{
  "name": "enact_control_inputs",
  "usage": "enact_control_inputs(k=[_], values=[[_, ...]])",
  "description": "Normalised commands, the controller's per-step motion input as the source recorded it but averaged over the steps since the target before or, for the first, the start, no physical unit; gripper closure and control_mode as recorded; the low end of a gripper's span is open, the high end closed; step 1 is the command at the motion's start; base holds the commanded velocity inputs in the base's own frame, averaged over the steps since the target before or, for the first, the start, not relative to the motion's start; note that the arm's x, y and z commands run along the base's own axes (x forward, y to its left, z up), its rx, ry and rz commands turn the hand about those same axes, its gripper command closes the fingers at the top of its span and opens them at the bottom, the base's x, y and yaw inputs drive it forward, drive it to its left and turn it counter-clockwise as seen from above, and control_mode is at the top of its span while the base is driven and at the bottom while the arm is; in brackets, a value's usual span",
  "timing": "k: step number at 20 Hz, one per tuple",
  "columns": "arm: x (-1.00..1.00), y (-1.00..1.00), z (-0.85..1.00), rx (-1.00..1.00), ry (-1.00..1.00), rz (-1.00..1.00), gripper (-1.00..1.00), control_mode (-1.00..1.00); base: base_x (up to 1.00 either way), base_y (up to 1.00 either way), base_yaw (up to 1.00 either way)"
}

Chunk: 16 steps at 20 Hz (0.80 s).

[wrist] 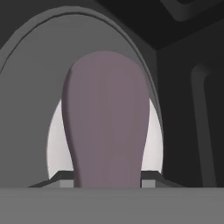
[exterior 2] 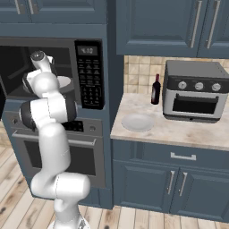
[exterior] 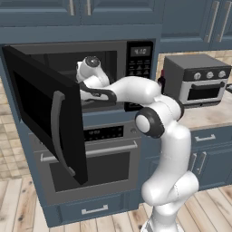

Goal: Pick the eggplant from the counter and place it in the microwave. Then turn on the microwave.

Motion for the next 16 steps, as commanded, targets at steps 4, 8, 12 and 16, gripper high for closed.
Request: enact_control_inputs(k=[4, 8, 12, 16], values=[[0.11, 0.04, -0.03, -0.01, 0.02, 0.00, 1.00, -1.00, 0.00, 0.00, 0.00], [0.10, 0.04, -0.06, -0.01, 0.00, 0.00, 1.00, -1.00, 0.00, 0.00, 0.00], [0.09, 0.05, -0.09, -0.01, 0.00, -0.01, 1.00, -1.00, 0.00, 0.00, 0.00], [0.08, 0.03, -0.09, -0.01, 0.00, -0.01, 1.00, -1.00, 0.00, 0.00, 0.00]])
